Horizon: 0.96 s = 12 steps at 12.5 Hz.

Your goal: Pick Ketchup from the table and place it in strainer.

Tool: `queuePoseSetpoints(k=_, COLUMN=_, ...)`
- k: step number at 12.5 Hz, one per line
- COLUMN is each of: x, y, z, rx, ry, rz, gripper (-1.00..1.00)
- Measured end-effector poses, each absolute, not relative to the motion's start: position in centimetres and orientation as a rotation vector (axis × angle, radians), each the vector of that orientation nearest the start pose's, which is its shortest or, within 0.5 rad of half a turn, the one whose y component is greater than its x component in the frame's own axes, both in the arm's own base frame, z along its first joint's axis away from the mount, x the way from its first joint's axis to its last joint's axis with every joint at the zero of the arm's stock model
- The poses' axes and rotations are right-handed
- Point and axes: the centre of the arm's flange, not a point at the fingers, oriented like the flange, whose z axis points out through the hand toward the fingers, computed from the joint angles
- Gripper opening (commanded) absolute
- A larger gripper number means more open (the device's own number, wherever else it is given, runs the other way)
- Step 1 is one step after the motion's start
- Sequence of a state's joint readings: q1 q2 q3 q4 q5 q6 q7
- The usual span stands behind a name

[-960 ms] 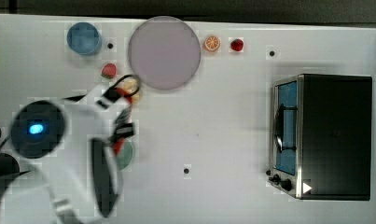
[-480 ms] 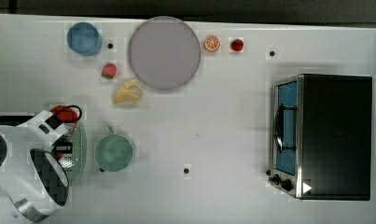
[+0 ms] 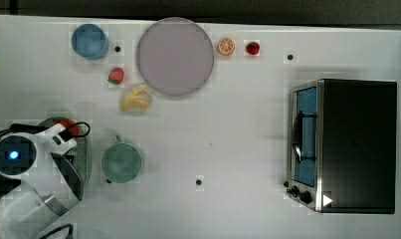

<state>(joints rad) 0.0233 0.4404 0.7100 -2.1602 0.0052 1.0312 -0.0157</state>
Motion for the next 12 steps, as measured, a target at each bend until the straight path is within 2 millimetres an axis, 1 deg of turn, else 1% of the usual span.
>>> queuePoseSetpoints(k=1, x=43.2, y=38.0, z=23.8, rx=-2.859, ry=0.16, rz=0.186, gripper=1.0)
queuePoseSetpoints(k=2, x=43.3, y=37.5, z=23.1, rx=-2.872, ry=0.167, rz=0.194, gripper=1.0)
queuePoseSetpoints(k=3, x=43.5, y=37.2, z=22.8, rx=-2.871, ry=0.213, rz=0.204, gripper=1.0)
queuePoseSetpoints(k=4, x=43.7, y=37.0, z=23.0, rx=-2.868, ry=0.258, rz=0.203, gripper=1.0)
queuePoseSetpoints(k=5, x=43.9, y=36.7, z=23.7, rx=-2.873, ry=0.3, rz=0.195, gripper=1.0)
queuePoseSetpoints(k=6, x=44.0, y=36.2, z=25.0, rx=-2.89, ry=0.334, rz=0.173, gripper=1.0)
queuePoseSetpoints(k=7, x=44.3, y=35.5, z=27.2, rx=-2.905, ry=0.353, rz=0.111, gripper=1.0)
queuePoseSetpoints(k=8, x=44.9, y=34.6, z=30.2, rx=-2.917, ry=0.377, rz=0.036, gripper=1.0)
queuePoseSetpoints(k=9, x=45.6, y=33.3, z=33.8, rx=-2.931, ry=0.415, rz=-0.051, gripper=1.0)
queuePoseSetpoints(k=10, x=46.5, y=31.7, z=38.1, rx=-2.944, ry=0.466, rz=-0.14, gripper=1.0)
queuePoseSetpoints(k=12, x=47.6, y=27.5, z=46.4, rx=-2.946, ry=0.65, rz=-0.215, gripper=1.0)
